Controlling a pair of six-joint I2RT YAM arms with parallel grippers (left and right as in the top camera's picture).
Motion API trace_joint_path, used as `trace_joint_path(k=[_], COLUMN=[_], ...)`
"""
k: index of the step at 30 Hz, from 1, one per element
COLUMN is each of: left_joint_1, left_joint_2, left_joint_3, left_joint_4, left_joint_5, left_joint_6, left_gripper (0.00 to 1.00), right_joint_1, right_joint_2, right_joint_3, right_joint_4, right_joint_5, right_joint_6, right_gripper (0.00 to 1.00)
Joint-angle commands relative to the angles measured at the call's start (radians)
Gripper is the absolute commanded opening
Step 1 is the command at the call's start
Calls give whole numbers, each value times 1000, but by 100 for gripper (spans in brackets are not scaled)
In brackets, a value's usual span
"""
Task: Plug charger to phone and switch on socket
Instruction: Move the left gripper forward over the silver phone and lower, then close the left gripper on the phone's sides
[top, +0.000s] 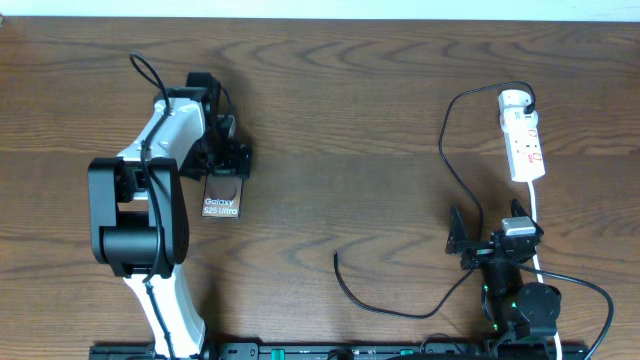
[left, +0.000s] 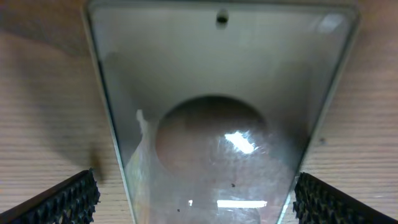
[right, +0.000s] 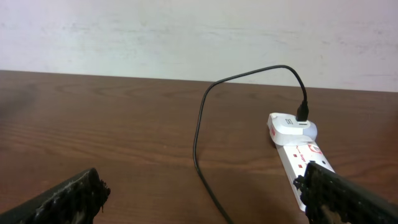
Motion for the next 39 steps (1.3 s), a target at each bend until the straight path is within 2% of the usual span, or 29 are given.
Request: trace_joint_path(k=[1, 31, 39], left_joint_1=[0, -2, -5], left_joint_2=[3, 2, 2], left_joint_3=[-36, -130, -164], left_joint_4=[11, 143, 157], left_joint_5=[-3, 26, 100], left_joint_6=[2, -16, -19], left_gripper=[98, 98, 98], right_joint_1=[5, 5, 5], right_joint_2=[-6, -6, -6], right_joint_3=[-1, -1, -1], right_joint_4=[-5, -5, -5], right_joint_5=[-5, -5, -5], right_joint_6=[-11, -11, -11], right_gripper=[99, 99, 99])
